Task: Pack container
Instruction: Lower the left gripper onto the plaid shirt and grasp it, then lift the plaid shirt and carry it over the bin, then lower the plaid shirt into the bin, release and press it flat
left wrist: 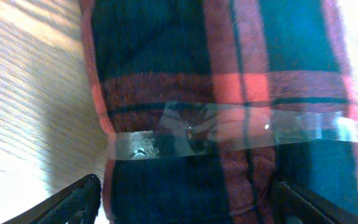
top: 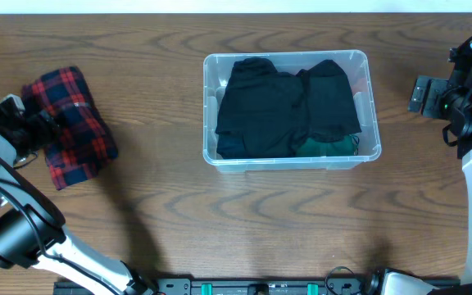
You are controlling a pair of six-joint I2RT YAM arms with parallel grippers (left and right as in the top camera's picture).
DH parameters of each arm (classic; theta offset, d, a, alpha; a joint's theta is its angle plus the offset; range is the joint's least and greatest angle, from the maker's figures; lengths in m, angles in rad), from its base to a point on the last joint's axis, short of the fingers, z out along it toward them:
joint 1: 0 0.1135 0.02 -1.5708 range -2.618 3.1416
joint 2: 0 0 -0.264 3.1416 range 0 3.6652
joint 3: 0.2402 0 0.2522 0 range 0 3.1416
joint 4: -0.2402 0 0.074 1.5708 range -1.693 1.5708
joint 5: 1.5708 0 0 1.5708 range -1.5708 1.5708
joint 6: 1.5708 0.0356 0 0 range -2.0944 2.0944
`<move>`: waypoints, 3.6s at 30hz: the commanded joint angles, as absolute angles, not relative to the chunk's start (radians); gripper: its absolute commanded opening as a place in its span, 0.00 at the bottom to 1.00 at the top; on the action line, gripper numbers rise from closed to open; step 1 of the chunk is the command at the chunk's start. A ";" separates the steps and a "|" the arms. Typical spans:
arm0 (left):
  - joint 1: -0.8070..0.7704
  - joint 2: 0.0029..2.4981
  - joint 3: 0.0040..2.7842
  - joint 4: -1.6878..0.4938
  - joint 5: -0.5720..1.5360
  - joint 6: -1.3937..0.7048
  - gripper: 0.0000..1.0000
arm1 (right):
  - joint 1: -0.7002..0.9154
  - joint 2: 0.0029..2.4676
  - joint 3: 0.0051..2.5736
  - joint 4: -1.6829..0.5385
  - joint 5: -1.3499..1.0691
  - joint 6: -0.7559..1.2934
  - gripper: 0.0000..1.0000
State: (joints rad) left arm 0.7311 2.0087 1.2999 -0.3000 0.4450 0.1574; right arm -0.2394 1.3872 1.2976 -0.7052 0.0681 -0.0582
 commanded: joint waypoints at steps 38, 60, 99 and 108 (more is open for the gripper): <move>0.690 1.858 1.443 -0.372 0.671 0.168 0.06 | -0.244 1.375 1.305 -0.704 0.075 -0.049 0.99; -0.228 1.504 1.446 -0.359 0.732 0.872 0.06 | -0.244 1.375 1.305 -0.704 0.075 -0.049 0.99; -0.593 1.720 1.442 -0.548 0.530 0.902 0.06 | -0.244 1.375 1.305 -0.704 0.075 -0.049 0.99; -0.590 1.720 1.442 -0.509 0.424 0.901 0.17 | -0.244 1.375 1.305 -0.704 0.075 -0.049 0.99</move>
State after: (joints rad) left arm -0.5846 1.7115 1.4239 -0.5270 0.4690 0.8974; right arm -0.2394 1.3872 1.2976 -0.7052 0.0681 -0.0582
